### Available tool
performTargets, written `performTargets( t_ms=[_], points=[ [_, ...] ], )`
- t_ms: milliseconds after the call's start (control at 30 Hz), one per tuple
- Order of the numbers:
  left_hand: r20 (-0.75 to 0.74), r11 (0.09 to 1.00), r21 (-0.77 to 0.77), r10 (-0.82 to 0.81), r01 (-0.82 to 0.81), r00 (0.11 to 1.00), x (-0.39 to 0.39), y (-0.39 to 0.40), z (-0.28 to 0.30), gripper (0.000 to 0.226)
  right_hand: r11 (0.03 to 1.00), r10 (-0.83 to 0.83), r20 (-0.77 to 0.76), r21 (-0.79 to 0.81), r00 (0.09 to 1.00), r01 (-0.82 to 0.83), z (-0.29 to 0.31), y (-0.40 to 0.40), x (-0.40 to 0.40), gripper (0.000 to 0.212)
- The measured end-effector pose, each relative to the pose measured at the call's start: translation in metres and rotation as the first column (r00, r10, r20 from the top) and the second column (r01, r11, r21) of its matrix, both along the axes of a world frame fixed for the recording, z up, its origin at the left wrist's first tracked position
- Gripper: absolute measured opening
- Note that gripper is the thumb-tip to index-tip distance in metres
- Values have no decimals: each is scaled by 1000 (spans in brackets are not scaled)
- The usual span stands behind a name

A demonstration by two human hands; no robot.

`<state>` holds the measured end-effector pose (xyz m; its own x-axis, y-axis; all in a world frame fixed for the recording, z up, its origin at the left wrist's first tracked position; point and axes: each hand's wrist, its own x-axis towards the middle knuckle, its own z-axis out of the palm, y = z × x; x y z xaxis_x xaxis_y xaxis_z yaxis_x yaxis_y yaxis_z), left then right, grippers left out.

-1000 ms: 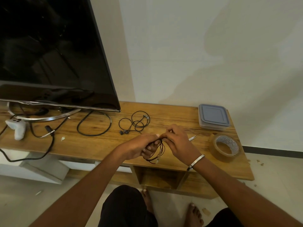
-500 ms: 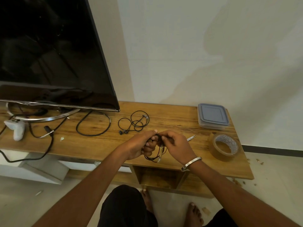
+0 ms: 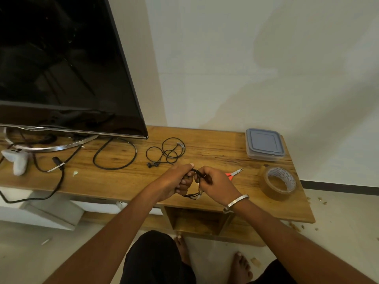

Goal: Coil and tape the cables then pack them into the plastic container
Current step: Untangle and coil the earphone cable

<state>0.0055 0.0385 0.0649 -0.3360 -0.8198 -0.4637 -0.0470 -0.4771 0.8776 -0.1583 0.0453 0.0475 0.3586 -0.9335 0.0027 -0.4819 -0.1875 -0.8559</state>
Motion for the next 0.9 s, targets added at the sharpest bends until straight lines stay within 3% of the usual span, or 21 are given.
performTargets(
  t_ms=[100,200,467,800,900],
  points=[
    [6,1000,-8,13,-13,1000,-2,0,-2,42,1000,13,16,9,1000,-14,-1,-2,-2,26],
    [18,999,-11,43,-43,999,-4,0,-2,40,999,9,53,45,999,-12,-3,-1,-3,11],
    [31,991,-30,131,-130,991,-9,-2,-6,39,992,-73,181,112,981,53,-4,0,-4,16],
    [-12,985,-12,170,-170,985,-20,-6,-10,21,979,-198,84,70,977,193,-6,-12,-11,24],
    [81,984,-78,165,-159,983,-24,-13,-12,16,974,-219,78,69,973,214,-6,-19,-17,25]
  ],
)
